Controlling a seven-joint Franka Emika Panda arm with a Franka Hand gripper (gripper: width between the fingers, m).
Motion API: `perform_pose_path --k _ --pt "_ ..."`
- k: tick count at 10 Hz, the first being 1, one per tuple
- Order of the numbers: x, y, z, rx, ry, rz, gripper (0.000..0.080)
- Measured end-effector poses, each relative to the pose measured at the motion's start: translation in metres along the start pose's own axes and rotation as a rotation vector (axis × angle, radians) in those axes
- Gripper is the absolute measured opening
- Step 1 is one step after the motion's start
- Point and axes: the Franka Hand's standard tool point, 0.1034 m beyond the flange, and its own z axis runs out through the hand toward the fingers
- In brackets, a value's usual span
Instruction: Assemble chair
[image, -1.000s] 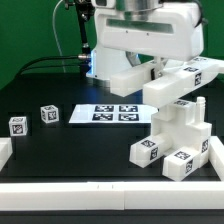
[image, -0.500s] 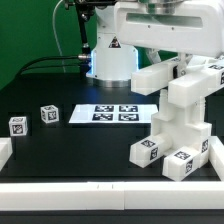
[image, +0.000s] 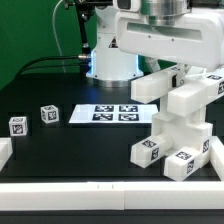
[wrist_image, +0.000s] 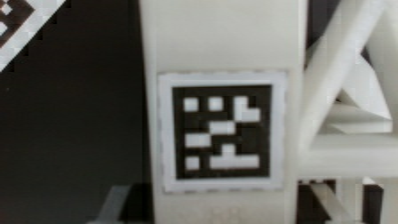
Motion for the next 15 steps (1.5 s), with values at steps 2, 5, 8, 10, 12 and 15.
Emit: perform_pose_path --k 2,5,8,10,12,15 --pt "0.002 0.001 0.009 -0.007 0.007 0.001 0.0287" --pt "0.004 0.001 0.016 -0.009 0.015 -0.001 0.0287" --pt "0.021 -0.002 0.018 0.049 0.064 -0.049 0.0287" --pt "0.03 0.001 0.017 0.063 0.08 -0.077 0.0382" --pt "0.042 0.007 0.017 0.079 0.092 -0.096 0.0561" --pt "0.044 0.006 0.014 0.082 0.092 -0.093 0.0645"
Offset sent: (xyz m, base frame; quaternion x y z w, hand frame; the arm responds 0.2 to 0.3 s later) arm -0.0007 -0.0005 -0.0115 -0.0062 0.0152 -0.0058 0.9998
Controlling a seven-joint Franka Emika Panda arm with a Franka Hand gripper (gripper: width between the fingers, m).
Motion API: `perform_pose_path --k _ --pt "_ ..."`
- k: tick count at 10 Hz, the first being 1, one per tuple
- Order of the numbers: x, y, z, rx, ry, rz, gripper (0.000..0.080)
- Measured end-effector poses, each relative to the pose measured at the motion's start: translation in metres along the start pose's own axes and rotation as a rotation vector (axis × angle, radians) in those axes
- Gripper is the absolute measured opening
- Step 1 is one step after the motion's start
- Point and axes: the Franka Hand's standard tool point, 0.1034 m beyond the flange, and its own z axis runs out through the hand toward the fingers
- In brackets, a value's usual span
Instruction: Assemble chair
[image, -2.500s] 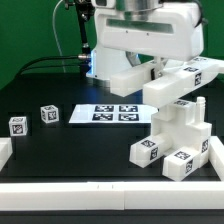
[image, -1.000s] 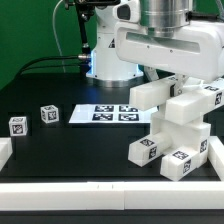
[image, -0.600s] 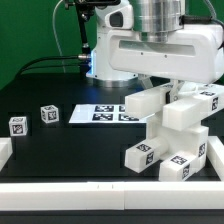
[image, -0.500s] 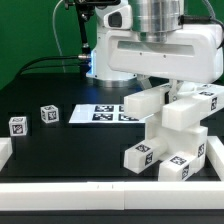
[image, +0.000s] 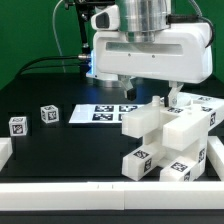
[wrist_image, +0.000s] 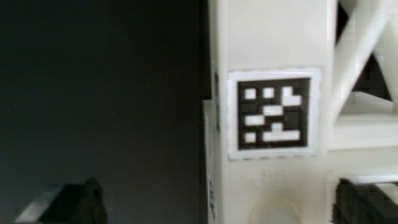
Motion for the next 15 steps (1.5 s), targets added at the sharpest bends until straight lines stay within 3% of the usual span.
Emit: perform_pose_path --k 5,7,8,13,14,15 --pt "0.001 -0.001 -0.006 0.008 0.001 -0.001 0.0649" --pt "0.005 0.004 -0.033 0.034 -0.018 -0.046 0.0649" --pt "0.009 0.008 -0.04 0.04 -0.018 -0.052 0.0649" --pt "0.007 0.009 -0.036 0.033 -0.02 -0.054 0.0649" --pt "0.008 0.011 -0.036 0.035 -0.022 -0.08 0.0649" --pt "0.014 0.026 -0.037 0.044 -0.029 -0.144 0.0649"
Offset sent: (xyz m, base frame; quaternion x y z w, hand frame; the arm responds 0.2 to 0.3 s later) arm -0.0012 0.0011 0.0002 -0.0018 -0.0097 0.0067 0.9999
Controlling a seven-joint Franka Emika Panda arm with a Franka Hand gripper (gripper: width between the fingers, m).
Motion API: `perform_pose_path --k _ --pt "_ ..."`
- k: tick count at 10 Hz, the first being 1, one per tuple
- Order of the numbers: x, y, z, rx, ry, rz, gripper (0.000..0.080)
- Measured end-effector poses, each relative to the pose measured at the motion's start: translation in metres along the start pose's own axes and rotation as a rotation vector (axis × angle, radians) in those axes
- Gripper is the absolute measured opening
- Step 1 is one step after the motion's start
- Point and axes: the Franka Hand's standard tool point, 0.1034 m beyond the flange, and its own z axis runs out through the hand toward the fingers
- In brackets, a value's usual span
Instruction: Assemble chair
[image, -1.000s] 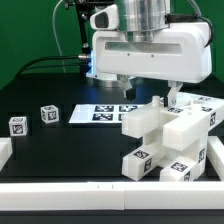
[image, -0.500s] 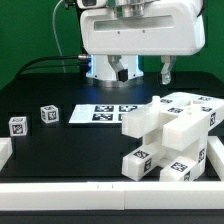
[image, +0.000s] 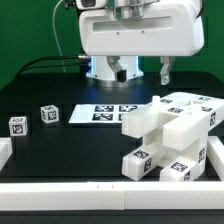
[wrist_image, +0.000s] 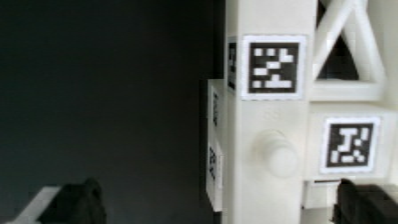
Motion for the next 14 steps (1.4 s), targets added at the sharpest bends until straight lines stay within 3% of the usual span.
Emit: perform_pose_path --k 2,8,10,12,14 --pt "0.009 0.032 -0.006 -0.002 -0.011 -0.141 0.0649" --pt "0.011 0.036 -0.002 -0.011 -0.004 -0.22 0.0649" --pt "0.006 0.066 0.019 -0.039 -0.029 -0.303 0.0649" --pt "0.012 0.086 0.019 -0.059 -0.034 -0.377 0.0649" --pt "0.013 0.086 0.019 -0.071 -0.03 -0.391 0.0649"
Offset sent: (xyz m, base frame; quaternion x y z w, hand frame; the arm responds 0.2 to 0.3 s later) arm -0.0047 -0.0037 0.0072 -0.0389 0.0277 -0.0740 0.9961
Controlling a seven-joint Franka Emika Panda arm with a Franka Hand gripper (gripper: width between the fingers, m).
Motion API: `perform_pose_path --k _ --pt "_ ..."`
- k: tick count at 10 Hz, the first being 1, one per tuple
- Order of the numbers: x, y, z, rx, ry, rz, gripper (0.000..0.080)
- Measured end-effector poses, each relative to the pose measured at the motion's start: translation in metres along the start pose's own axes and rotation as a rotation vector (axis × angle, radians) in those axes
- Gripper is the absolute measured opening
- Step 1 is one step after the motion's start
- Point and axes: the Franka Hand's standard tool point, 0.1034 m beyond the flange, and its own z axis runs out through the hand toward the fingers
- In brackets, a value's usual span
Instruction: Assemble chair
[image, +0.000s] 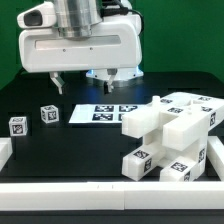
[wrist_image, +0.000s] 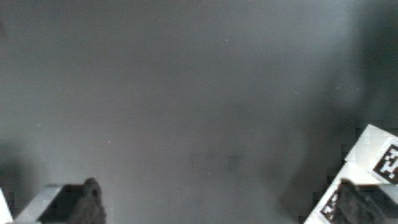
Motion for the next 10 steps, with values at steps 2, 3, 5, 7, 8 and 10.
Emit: perform_pose_path --k 2,3,5,7,8,10 --pt "0.0 0.0 0.0 0.0 0.0 0.0 0.0649" --pt "-0.001 0.004 0.001 0.0 0.001 -0.03 0.0649" --pt "-0.018 0.067 0.008 -0.025 0.015 -0.183 0.0649" --pt "-0.028 0.094 0.01 -0.046 0.033 -0.25 0.0649" --pt "-0.027 0.09 0.01 -0.045 0.032 -0.24 0.0649" --pt "-0.027 0.091 0.01 -0.045 0.03 -0.241 0.0649"
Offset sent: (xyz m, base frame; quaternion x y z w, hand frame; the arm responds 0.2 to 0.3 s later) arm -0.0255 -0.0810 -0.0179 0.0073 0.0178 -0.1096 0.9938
